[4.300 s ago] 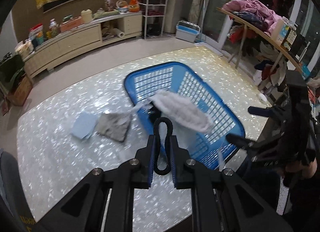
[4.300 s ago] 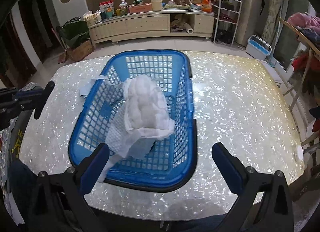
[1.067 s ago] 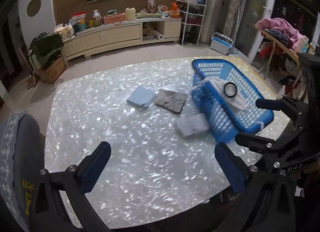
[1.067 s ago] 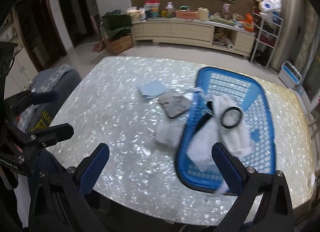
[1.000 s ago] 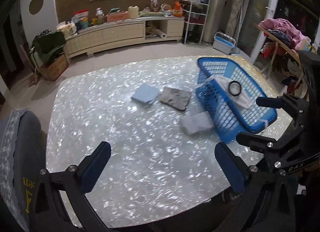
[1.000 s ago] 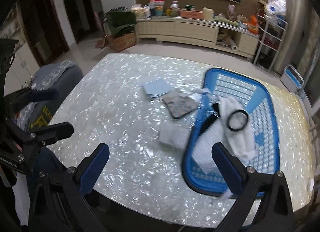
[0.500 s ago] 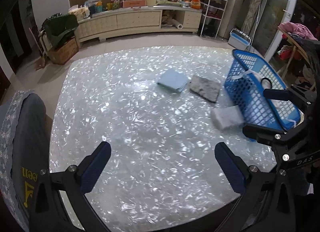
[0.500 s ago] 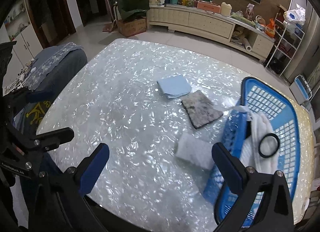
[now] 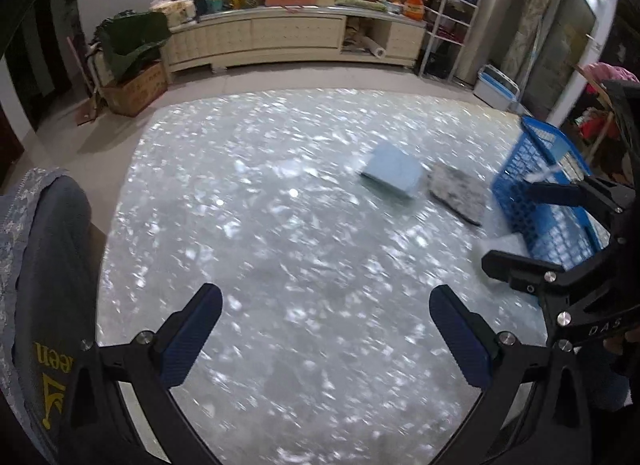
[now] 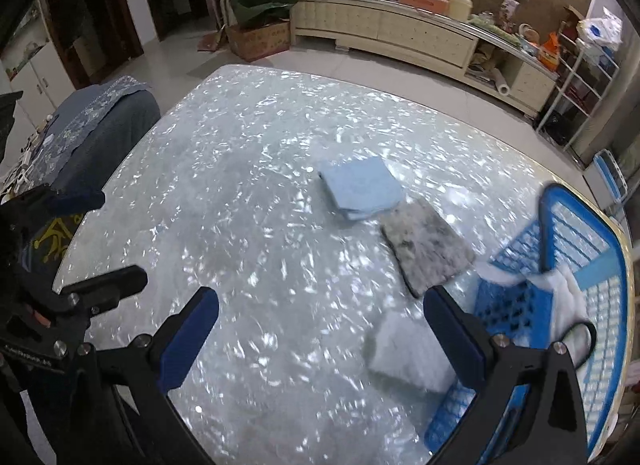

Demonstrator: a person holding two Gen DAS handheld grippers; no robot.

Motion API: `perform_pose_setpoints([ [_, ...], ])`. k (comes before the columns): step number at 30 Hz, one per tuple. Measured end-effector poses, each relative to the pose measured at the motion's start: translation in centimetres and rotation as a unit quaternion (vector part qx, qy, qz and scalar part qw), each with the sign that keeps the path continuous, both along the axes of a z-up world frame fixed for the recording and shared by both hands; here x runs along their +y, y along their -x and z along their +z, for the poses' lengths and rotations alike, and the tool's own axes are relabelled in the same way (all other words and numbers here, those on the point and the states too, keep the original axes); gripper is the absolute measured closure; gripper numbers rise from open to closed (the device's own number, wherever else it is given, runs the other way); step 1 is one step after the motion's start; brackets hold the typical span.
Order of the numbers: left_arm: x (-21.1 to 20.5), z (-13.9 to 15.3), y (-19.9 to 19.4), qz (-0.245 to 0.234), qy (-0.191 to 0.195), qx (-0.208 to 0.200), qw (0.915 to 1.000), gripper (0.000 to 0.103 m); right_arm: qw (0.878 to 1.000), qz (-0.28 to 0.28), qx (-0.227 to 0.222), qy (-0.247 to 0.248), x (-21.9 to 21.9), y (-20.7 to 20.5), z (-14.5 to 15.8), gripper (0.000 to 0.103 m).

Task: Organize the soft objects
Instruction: 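Move the right gripper over the light blue cloth on the table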

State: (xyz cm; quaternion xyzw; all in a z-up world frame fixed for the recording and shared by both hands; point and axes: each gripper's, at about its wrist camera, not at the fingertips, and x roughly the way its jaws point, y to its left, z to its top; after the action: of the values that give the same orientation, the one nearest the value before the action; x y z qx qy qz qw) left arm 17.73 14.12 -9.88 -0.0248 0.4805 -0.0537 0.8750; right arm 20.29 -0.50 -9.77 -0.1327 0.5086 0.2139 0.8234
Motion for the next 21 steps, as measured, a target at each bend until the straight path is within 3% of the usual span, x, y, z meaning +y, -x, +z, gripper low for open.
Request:
perform_pose_setpoints([
  [4, 1.9, -0.5, -1.5, 0.01, 0.006, 0.008, 0.9999, 0.0, 1.0, 0.02, -0.009, 0.019, 2.1, -1.3, -0.4, 0.0],
  [9, 3.3, -1.2, -3.1, 0.032, -0.022, 0.019, 0.9991, 0.0, 0.998, 0.04, -0.001, 0.037, 4.4, -3.7, -1.5, 0.0],
  [12, 4.0, -1.9, -4.4, 0.03, -0.014, 0.031, 0.999, 0.0, 0.997, 0.048, -0.003, 0.054, 5.6, -4.8, -2.3, 0.0],
  [21, 4.9, -3.7, -8.0, 0.025, -0.02, 0.038, 0.9987, 0.0, 0.996, 0.035, 0.032, 0.071, 6.8, -8.5, -5.7, 0.007],
])
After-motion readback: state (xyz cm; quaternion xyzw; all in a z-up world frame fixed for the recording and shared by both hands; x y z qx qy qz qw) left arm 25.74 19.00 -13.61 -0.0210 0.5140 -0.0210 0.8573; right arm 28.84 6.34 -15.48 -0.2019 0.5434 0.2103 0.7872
